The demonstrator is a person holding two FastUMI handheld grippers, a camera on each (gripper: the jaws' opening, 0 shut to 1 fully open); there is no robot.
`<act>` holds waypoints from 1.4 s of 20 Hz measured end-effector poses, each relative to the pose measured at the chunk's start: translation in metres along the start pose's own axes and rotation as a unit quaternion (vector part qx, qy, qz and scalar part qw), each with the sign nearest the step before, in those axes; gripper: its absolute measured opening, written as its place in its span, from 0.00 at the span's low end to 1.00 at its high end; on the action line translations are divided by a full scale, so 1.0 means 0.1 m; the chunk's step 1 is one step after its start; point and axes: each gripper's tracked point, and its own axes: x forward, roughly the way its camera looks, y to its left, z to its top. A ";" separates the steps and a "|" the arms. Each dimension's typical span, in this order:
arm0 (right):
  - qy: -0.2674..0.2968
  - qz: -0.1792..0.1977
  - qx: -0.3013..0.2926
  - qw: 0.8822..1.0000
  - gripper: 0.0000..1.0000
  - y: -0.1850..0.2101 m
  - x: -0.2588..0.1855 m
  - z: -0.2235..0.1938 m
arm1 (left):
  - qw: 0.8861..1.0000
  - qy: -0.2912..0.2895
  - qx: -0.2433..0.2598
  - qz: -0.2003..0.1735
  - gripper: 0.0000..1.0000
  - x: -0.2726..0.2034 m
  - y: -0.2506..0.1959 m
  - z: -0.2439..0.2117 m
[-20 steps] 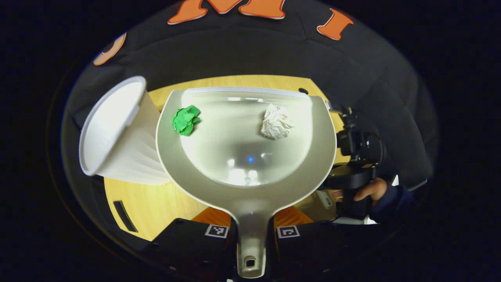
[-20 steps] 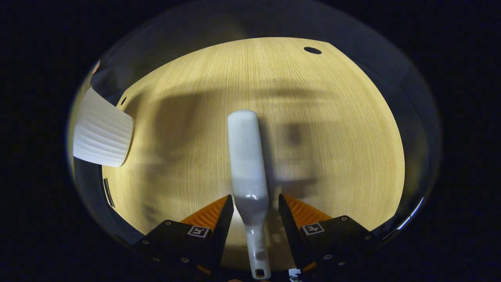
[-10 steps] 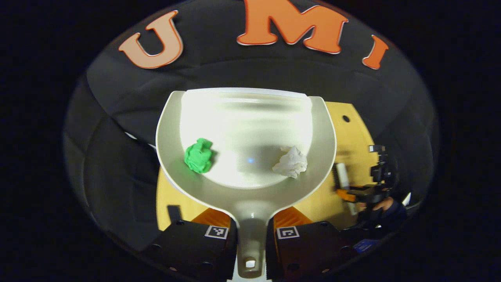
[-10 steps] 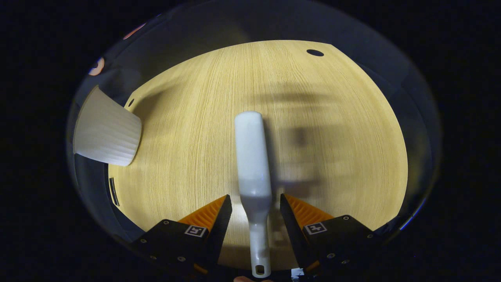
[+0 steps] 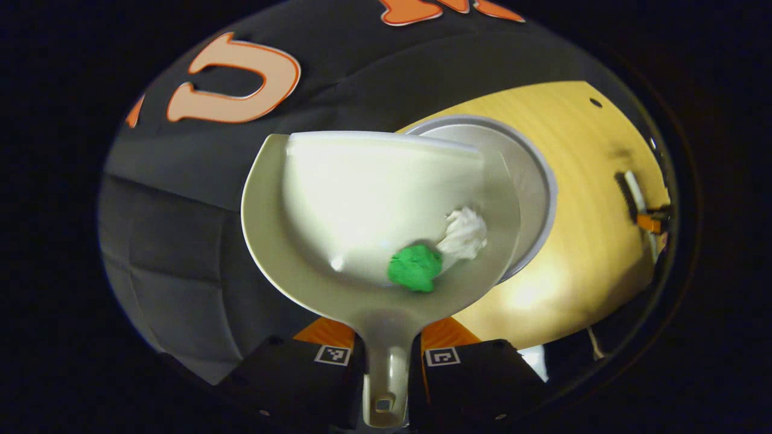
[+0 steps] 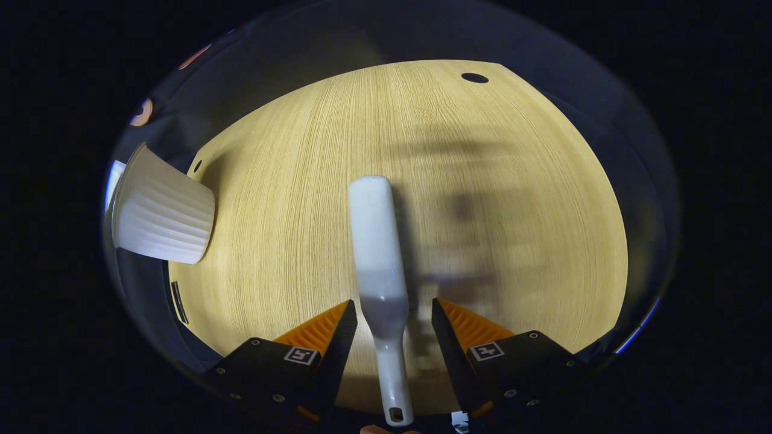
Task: Pick up the small broom and dustpan from the desktop, sweep the trash into the dustpan with the broom, and then empty the trash into the garbage bin.
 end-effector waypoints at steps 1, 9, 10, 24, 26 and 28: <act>0.000 -0.002 0.001 1.000 0.76 -0.02 -0.01 0.01 | 0.999 0.000 0.029 0.023 0.30 -0.01 0.10 0.00; -0.008 -0.023 0.023 0.999 0.76 -0.10 -0.05 0.06 | 0.948 -0.026 0.227 0.221 0.30 -0.02 0.82 0.30; -0.008 -0.024 0.022 0.999 0.76 -0.10 -0.05 0.07 | 0.943 -0.028 0.237 0.233 0.30 -0.13 0.89 0.35; -0.014 -0.021 0.040 0.999 0.76 0.00 -0.10 0.15 | 0.973 -0.197 -0.055 -0.106 0.30 -0.41 -1.07 1.03; -0.017 -0.022 0.037 0.999 0.76 0.03 -0.12 0.14 | 0.955 -0.219 -0.077 -0.182 0.30 -0.52 -1.58 1.18; -0.019 -0.023 0.036 0.999 0.76 0.04 -0.15 0.14 | 0.934 -0.212 -0.110 -0.265 0.30 -0.62 -2.17 1.23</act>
